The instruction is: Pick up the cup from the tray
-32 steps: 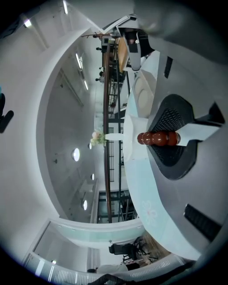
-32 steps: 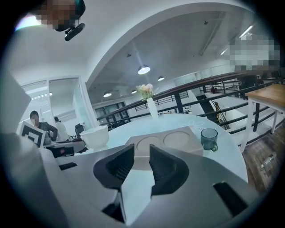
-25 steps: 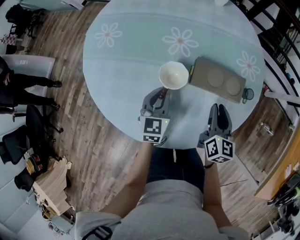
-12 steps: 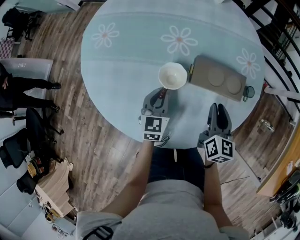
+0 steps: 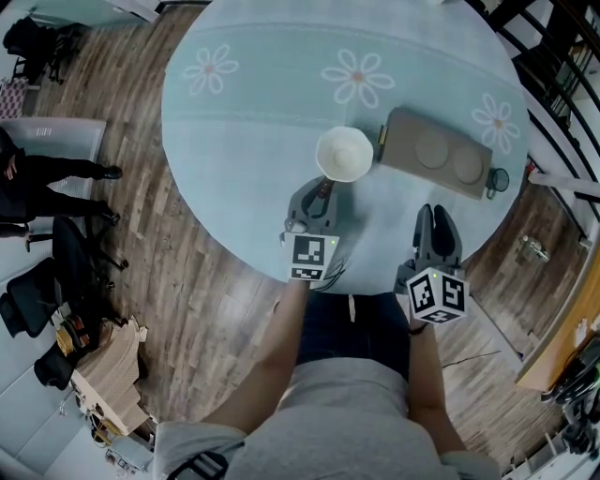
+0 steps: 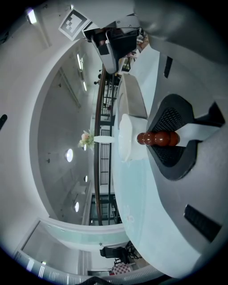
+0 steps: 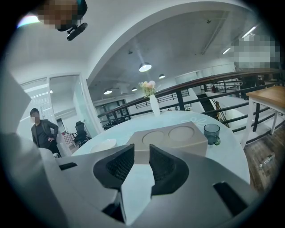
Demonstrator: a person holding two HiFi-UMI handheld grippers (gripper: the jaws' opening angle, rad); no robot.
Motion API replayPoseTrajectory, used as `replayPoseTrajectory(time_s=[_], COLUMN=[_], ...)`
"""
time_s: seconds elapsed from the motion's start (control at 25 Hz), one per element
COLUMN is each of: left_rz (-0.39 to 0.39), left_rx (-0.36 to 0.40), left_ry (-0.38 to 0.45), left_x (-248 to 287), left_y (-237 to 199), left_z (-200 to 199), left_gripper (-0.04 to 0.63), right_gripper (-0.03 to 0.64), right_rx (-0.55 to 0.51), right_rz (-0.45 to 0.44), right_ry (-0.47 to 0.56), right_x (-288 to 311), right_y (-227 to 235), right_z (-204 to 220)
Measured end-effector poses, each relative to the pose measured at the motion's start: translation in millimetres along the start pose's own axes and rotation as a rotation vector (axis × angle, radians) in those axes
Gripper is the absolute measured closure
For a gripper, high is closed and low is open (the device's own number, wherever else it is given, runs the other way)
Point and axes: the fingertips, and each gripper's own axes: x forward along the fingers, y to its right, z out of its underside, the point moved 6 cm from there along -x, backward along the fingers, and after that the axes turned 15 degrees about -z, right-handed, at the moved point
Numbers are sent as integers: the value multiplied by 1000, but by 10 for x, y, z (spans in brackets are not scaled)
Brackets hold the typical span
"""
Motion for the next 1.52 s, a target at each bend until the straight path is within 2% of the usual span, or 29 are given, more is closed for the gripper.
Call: replayPoseTrajectory(time_s=[0.24, 0.32, 0.44, 0.6, 0.68, 0.84, 0.96, 1.16, 1.52], left_rz=[-43, -57, -56, -64, -83, -116, -72, 5, 57], left_rx=[14, 0, 1, 39, 26, -28, -32, 10, 39], left_ry=[-40, -39, -26, -26, -16, 54, 102, 158, 194], left_x=[-23, -50, -85, -163, -237, -359, -340, -267, -275], left_y=[-11, -43, -76, -93, -115, -154, -79, 166, 400], left_z=[69, 64, 2, -112, -195, -445, -698, -1024, -1289], left_gripper=[546, 495, 468, 468, 468, 522, 583, 588, 588], right_gripper=[515, 515, 515, 515, 515, 540, 579, 606, 608], right_rx=[-11, -13, -18, -30, -42, -71, -90, -124, -149], right_rz=[-13, -17, -26, -40, -50, -76, -112, -144, -129], right_ry=[2, 6, 14, 15, 15, 13, 26, 40, 75], right_x=[10, 20, 33, 51, 73, 135, 179, 241, 208], right_y=[-35, -46, -72, -127, -164, -232, -289, -343, -324], right_z=[-1, -14, -33, -75, -105, -161, -237, -355, -554])
